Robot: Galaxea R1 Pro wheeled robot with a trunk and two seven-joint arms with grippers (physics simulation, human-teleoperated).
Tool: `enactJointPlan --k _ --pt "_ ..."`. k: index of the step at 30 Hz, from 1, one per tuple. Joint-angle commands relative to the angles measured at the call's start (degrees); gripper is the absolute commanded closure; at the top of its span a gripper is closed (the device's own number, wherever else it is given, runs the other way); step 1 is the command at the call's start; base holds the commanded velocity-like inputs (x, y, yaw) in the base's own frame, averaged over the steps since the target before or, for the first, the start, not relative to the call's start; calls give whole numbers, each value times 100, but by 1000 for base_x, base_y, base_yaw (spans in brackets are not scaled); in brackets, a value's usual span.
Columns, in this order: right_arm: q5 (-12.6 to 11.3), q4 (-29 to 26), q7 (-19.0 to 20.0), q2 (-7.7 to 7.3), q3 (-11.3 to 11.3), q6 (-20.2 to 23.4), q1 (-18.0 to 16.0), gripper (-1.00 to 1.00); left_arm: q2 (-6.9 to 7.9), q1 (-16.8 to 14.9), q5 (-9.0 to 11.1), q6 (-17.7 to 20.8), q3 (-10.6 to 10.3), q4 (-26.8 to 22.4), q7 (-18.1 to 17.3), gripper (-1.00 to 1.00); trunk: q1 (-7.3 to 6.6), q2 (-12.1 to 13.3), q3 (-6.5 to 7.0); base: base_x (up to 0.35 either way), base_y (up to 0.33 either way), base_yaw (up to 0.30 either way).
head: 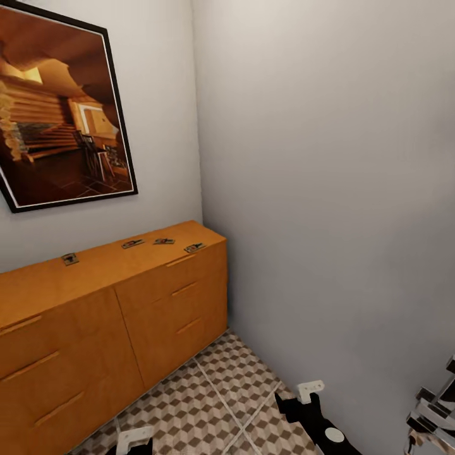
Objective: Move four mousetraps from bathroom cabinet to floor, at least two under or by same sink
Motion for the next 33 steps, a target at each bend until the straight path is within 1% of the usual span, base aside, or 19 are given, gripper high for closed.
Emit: enactJointPlan --k 1,11,33 --pt "42 4 1 -1 -6 -18 -2 -100 -4 -5 1 -20 24 5 1 -100 0 -3 -8 0 -191 276" --pt "44 9 1 -1 -6 -18 -2 -100 -4 -5 1 -19 24 5 1 -100 0 -3 -30 0 -211 276" --pt "44 9 1 -1 -6 -18 -2 -100 -4 -5 1 -24 25 5 1 -100 0 -3 -79 0 -13 276"
